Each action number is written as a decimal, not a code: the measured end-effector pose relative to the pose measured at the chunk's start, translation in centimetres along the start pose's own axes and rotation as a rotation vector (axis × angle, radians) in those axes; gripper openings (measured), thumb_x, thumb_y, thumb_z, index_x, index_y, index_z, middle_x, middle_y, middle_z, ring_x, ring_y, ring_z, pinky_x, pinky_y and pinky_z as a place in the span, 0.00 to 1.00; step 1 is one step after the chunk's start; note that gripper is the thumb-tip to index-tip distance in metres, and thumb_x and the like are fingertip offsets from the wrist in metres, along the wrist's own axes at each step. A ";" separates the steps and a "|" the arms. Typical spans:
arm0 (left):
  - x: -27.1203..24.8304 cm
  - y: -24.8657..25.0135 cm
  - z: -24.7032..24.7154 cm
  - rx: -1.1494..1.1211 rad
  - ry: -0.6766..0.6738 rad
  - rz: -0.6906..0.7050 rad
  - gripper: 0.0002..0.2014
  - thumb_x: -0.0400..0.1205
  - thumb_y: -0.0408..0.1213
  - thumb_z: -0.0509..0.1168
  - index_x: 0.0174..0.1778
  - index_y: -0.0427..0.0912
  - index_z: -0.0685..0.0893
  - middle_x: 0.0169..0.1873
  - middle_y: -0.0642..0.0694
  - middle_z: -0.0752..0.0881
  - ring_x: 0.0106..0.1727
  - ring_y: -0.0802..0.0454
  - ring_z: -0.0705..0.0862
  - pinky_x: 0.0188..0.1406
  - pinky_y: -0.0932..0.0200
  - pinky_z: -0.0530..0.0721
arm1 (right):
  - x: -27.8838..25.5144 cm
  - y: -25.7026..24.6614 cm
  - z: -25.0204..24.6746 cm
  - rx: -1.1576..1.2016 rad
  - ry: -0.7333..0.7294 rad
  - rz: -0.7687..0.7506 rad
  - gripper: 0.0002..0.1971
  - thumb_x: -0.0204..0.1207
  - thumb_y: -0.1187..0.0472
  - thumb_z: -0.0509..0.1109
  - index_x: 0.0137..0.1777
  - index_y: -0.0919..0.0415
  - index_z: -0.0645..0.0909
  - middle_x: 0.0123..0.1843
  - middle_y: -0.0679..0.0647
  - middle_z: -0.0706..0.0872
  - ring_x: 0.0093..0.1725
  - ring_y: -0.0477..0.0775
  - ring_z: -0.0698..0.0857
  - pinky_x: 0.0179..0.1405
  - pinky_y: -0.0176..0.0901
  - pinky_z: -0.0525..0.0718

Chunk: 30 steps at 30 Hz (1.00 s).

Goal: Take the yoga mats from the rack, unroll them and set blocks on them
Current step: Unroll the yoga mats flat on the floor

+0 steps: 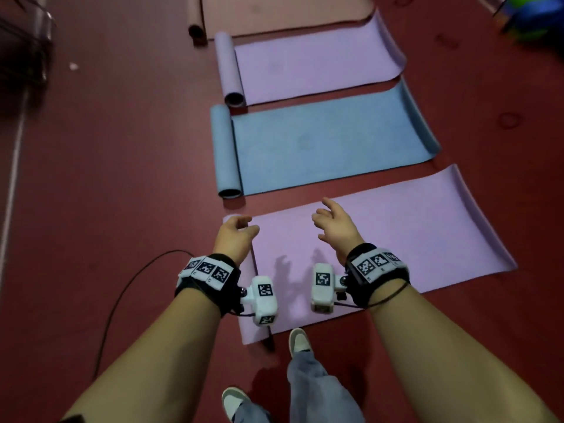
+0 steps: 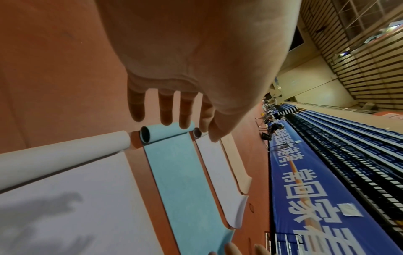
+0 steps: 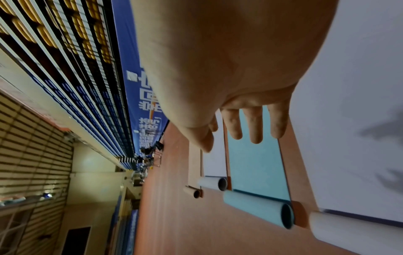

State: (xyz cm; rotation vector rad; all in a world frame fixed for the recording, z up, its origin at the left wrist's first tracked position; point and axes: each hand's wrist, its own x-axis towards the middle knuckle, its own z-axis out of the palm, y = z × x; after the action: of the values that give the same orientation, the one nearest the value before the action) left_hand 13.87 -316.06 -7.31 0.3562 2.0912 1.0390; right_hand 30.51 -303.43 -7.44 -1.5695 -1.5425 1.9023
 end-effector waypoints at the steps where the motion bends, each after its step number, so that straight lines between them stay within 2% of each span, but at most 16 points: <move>1: -0.7 2.0 -0.1 -0.006 0.004 0.016 0.16 0.82 0.30 0.69 0.66 0.36 0.83 0.61 0.38 0.84 0.59 0.45 0.83 0.60 0.50 0.80 | -0.8 -1.5 -1.0 0.009 0.012 -0.011 0.30 0.82 0.59 0.67 0.83 0.52 0.65 0.77 0.57 0.75 0.74 0.58 0.77 0.77 0.62 0.72; 3: -1.7 5.6 -0.2 -0.024 0.009 0.046 0.15 0.82 0.29 0.69 0.65 0.35 0.83 0.63 0.36 0.85 0.56 0.44 0.83 0.62 0.45 0.81 | -2.2 -4.3 -2.9 0.036 0.037 -0.043 0.29 0.82 0.60 0.67 0.82 0.53 0.65 0.76 0.57 0.76 0.73 0.58 0.78 0.77 0.61 0.72; 4: -2.0 7.0 -0.4 -0.047 0.016 0.055 0.16 0.82 0.29 0.69 0.66 0.34 0.83 0.63 0.35 0.85 0.55 0.44 0.83 0.61 0.46 0.81 | -2.7 -5.4 -3.4 0.048 0.039 -0.056 0.29 0.82 0.61 0.67 0.82 0.54 0.65 0.76 0.58 0.76 0.73 0.58 0.78 0.77 0.61 0.72; 8: -1.8 13.3 -1.5 -0.085 0.015 0.135 0.16 0.83 0.31 0.69 0.68 0.36 0.82 0.65 0.37 0.84 0.65 0.41 0.83 0.55 0.53 0.77 | -3.2 -10.4 -4.7 0.071 0.035 -0.123 0.28 0.83 0.63 0.66 0.82 0.57 0.65 0.76 0.61 0.75 0.73 0.60 0.77 0.75 0.57 0.74; 11: -0.7 16.9 -3.4 -0.081 0.029 0.192 0.17 0.84 0.32 0.68 0.69 0.35 0.81 0.65 0.37 0.83 0.60 0.45 0.81 0.54 0.54 0.75 | -2.3 -13.5 -3.9 0.048 0.016 -0.159 0.28 0.82 0.61 0.66 0.82 0.56 0.65 0.71 0.60 0.77 0.72 0.60 0.78 0.73 0.56 0.75; 15: 2.4 19.7 -7.0 -0.131 0.039 0.222 0.17 0.84 0.31 0.67 0.69 0.35 0.81 0.64 0.38 0.84 0.60 0.46 0.81 0.59 0.51 0.77 | -0.3 -16.7 -0.9 0.025 0.027 -0.181 0.29 0.81 0.60 0.67 0.81 0.56 0.66 0.62 0.55 0.76 0.62 0.54 0.78 0.73 0.57 0.75; 16: 3.6 20.2 -8.3 -0.141 0.037 0.230 0.17 0.84 0.31 0.67 0.69 0.35 0.81 0.64 0.38 0.84 0.58 0.47 0.81 0.58 0.51 0.77 | 0.5 -17.5 0.4 0.022 0.028 -0.183 0.29 0.81 0.60 0.67 0.81 0.55 0.66 0.61 0.54 0.76 0.61 0.53 0.78 0.74 0.58 0.75; 18: 6.4 20.7 -11.0 -0.147 0.030 0.241 0.17 0.84 0.32 0.67 0.70 0.37 0.80 0.64 0.39 0.84 0.50 0.51 0.81 0.48 0.55 0.78 | 2.1 -19.1 3.1 0.012 0.019 -0.179 0.28 0.81 0.61 0.66 0.81 0.56 0.66 0.60 0.55 0.77 0.60 0.54 0.79 0.72 0.57 0.77; 20: 9.5 21.0 -13.7 -0.157 0.026 0.243 0.17 0.84 0.33 0.67 0.70 0.38 0.80 0.64 0.40 0.83 0.47 0.52 0.80 0.39 0.58 0.77 | 3.6 -21.0 5.8 0.004 0.008 -0.179 0.27 0.82 0.62 0.65 0.81 0.57 0.66 0.56 0.56 0.78 0.54 0.57 0.80 0.61 0.56 0.81; 22: 13.4 21.3 -17.3 -0.172 0.024 0.244 0.17 0.85 0.34 0.67 0.70 0.38 0.80 0.64 0.40 0.83 0.52 0.49 0.80 0.41 0.56 0.77 | 5.7 -23.5 9.6 0.007 0.026 -0.187 0.27 0.83 0.63 0.64 0.81 0.58 0.65 0.53 0.56 0.78 0.54 0.64 0.83 0.60 0.58 0.83; 24: 17.4 21.6 -21.0 -0.189 0.015 0.252 0.17 0.85 0.34 0.66 0.70 0.38 0.80 0.63 0.41 0.83 0.52 0.48 0.80 0.46 0.54 0.77 | 7.6 -25.9 13.9 0.019 0.057 -0.193 0.27 0.83 0.63 0.64 0.82 0.57 0.65 0.53 0.56 0.77 0.61 0.69 0.83 0.66 0.62 0.81; 26: 21.3 22.1 -25.1 -0.199 0.008 0.260 0.17 0.84 0.32 0.66 0.69 0.36 0.80 0.59 0.41 0.83 0.50 0.50 0.79 0.47 0.54 0.77 | 9.4 -28.1 18.6 0.056 0.095 -0.192 0.27 0.83 0.63 0.64 0.81 0.57 0.65 0.54 0.59 0.79 0.66 0.68 0.82 0.68 0.64 0.78; 28: 24.8 23.5 -29.4 -0.216 0.005 0.265 0.17 0.84 0.30 0.66 0.69 0.34 0.80 0.56 0.40 0.83 0.52 0.50 0.79 0.50 0.54 0.76 | 11.1 -30.7 23.1 0.112 0.139 -0.199 0.26 0.83 0.63 0.64 0.81 0.56 0.66 0.59 0.64 0.81 0.69 0.68 0.80 0.68 0.63 0.79; 30: 27.3 24.8 -32.8 -0.202 -0.013 0.271 0.16 0.84 0.31 0.66 0.68 0.35 0.81 0.58 0.39 0.83 0.51 0.50 0.80 0.50 0.54 0.77 | 12.2 -33.0 26.6 0.174 0.171 -0.187 0.24 0.83 0.64 0.64 0.79 0.56 0.68 0.57 0.58 0.82 0.68 0.64 0.81 0.66 0.60 0.81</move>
State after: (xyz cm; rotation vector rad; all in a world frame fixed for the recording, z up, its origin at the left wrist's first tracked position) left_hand -30.57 -304.13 10.41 0.5527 1.9398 1.3899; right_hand -9.78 -295.81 8.81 -1.4204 -1.3613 1.7033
